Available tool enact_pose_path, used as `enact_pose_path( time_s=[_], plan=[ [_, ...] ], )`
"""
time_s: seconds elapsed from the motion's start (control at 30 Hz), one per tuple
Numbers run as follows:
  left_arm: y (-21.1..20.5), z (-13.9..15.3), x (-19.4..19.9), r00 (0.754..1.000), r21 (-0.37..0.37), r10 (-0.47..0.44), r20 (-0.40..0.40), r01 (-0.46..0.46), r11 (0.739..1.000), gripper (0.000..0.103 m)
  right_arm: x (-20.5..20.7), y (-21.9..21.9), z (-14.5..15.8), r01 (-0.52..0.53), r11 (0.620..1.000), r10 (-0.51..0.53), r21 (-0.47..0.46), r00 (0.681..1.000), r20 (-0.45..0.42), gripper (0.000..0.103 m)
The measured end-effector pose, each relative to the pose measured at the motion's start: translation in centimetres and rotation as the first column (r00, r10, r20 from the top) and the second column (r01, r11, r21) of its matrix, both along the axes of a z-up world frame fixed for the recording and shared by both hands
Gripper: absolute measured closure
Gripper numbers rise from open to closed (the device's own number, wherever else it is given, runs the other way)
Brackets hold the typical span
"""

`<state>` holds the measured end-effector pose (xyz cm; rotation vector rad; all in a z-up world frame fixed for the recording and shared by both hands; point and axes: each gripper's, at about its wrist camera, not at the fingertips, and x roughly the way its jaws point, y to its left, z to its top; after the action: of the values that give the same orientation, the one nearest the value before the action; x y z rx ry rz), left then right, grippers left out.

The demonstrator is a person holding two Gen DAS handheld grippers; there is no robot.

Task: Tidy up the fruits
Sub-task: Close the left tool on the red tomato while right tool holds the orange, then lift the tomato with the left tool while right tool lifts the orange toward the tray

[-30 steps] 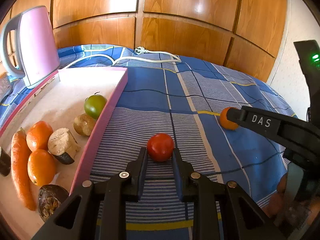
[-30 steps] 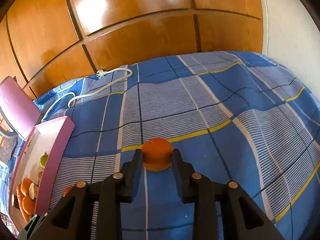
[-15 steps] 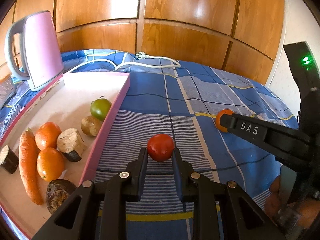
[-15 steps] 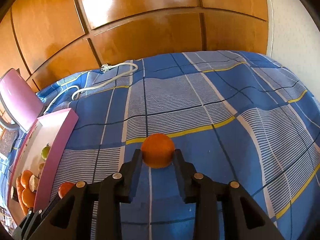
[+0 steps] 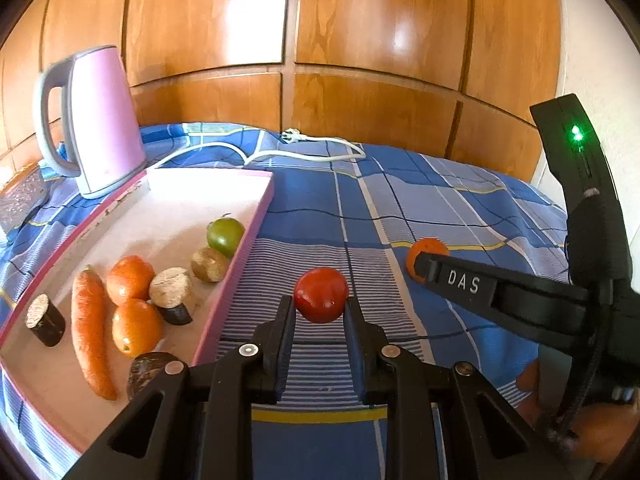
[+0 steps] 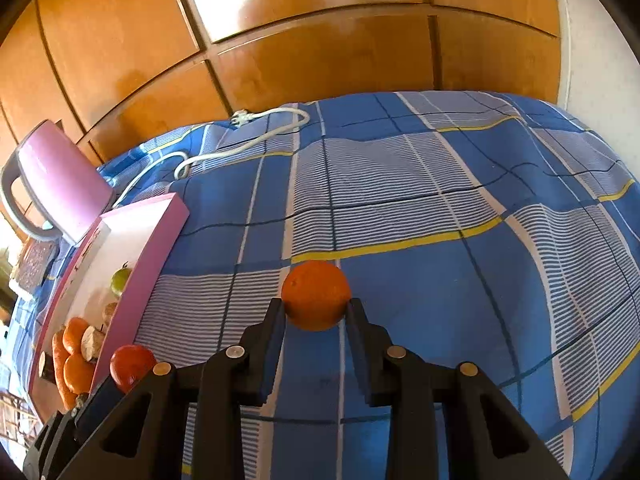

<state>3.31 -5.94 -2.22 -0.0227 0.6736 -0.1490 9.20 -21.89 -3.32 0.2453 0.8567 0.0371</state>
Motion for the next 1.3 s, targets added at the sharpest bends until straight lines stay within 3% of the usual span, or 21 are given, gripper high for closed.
enact_pose_path(
  time_s=[0.33,0.4,0.5,0.57,0.73,0.77,0.87,0.97,1.13,1.2,1.3],
  plan=[
    [2.3,1.5,-1.3,0.996,-0.041,0.079,0.052,-0.077,0.996,0.079,-0.8,2.4,0.9,-0.104,0.994,0.106,-0.031,0.993,0.059,0.076],
    [2.9,1.6,-1.5,0.994,-0.053,0.098,0.054,-0.095,0.994,0.079,-1.1,2.9,1.1,-0.126,0.991,0.129,-0.038,0.989,0.075,0.088],
    [3.5,1.8,-1.6,0.992,-0.059,0.117,0.054,-0.114,0.992,0.079,-1.3,3.7,1.2,-0.159,0.985,0.164,-0.060,0.983,0.084,0.090],
    [3.6,1.6,-1.5,0.991,-0.058,0.124,0.047,-0.121,0.991,0.079,-1.2,4.1,1.0,-0.162,0.983,0.168,-0.086,0.983,0.071,0.090],
    [3.7,1.5,-1.4,0.991,-0.061,0.125,0.038,-0.123,0.991,0.079,-0.8,3.1,0.5,-0.126,0.991,0.128,-0.046,0.991,0.041,0.090],
    [3.6,1.4,-1.4,0.992,-0.062,0.124,0.037,-0.122,0.991,0.079,-0.5,2.7,0.3,-0.115,0.993,0.116,-0.021,0.993,0.026,0.089],
    [3.6,1.4,-1.4,0.992,-0.067,0.123,0.036,-0.121,0.990,0.079,0.1,1.6,-0.3,-0.082,0.995,0.083,0.063,0.996,-0.014,0.071],
    [3.8,1.3,-1.2,0.991,-0.075,0.129,0.030,-0.127,0.989,0.078,0.3,1.5,-0.4,-0.078,0.992,0.081,0.104,0.997,-0.021,0.066],
    [4.2,1.4,-1.2,0.989,-0.093,0.141,0.035,-0.137,0.986,0.078,-0.2,1.7,0.8,-0.092,0.989,0.086,0.113,0.995,0.057,0.060],
    [4.2,1.5,-1.2,0.989,-0.101,0.145,0.038,-0.140,0.985,0.078,-0.3,1.6,1.2,-0.094,0.988,0.084,0.119,0.993,0.088,0.049],
    [4.3,1.6,-1.2,0.988,-0.102,0.149,0.043,-0.144,0.984,0.078,0.5,2.2,1.4,-0.115,0.986,0.103,0.121,0.990,0.101,0.048]
  ],
)
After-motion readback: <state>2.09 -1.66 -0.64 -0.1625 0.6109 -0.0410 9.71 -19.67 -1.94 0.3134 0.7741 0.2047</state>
